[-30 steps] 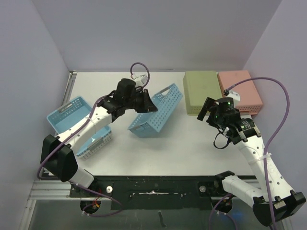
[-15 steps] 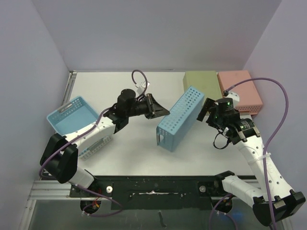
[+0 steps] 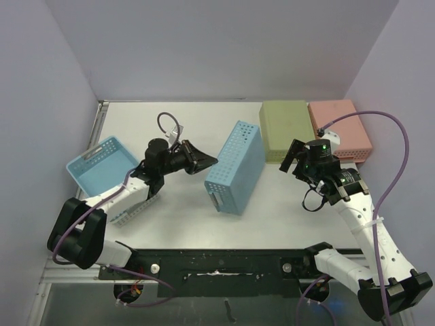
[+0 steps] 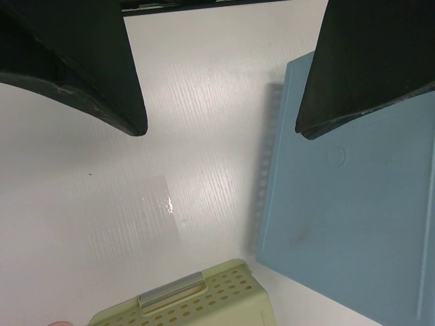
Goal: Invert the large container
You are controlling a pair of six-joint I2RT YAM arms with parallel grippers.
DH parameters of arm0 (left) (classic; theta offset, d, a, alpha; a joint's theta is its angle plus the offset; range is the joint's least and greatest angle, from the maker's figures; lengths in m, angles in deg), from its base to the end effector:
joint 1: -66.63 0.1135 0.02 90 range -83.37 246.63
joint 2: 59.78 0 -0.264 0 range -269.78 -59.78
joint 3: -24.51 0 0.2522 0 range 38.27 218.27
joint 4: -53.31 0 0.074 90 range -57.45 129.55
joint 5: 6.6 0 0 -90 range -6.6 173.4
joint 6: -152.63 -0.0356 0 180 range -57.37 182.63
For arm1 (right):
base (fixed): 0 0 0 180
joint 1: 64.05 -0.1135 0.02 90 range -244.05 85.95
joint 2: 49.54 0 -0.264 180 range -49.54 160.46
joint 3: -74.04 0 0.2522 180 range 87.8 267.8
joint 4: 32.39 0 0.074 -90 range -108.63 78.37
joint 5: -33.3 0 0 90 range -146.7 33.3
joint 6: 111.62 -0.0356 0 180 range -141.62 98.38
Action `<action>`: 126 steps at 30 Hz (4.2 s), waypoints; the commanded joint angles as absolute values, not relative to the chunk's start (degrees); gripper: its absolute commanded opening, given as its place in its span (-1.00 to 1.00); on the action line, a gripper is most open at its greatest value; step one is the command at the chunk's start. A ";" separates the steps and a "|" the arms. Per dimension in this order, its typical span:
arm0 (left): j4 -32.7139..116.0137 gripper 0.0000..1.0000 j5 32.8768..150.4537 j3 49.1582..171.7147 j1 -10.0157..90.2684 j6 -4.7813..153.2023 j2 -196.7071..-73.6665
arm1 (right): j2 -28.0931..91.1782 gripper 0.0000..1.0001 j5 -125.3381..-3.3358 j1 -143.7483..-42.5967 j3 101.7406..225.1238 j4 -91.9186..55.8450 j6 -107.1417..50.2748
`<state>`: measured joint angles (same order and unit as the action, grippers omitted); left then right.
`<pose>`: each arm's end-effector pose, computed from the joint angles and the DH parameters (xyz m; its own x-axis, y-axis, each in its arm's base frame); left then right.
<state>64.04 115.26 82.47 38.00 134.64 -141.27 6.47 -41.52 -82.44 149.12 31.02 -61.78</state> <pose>0.2664 -0.1669 0.2508 -0.8768 -0.4417 -0.1899 0.0803 0.2550 -0.9636 0.1816 0.0505 0.3391 -0.5886 0.4602 -0.6646 0.3309 0.8873 0.3214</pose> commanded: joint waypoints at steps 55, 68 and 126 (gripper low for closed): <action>-0.37 0.41 72.08 93.07 33.17 96.78 -125.04 | 9.19 0.98 -46.39 -82.24 147.04 24.17 -63.64; 15.55 0.39 83.33 89.88 30.31 98.30 -136.07 | 9.60 0.98 -47.54 -82.25 146.95 23.38 -64.14; 16.00 0.43 103.82 122.21 39.79 89.17 -162.62 | 4.09 0.97 -44.40 -82.11 146.21 28.91 -64.96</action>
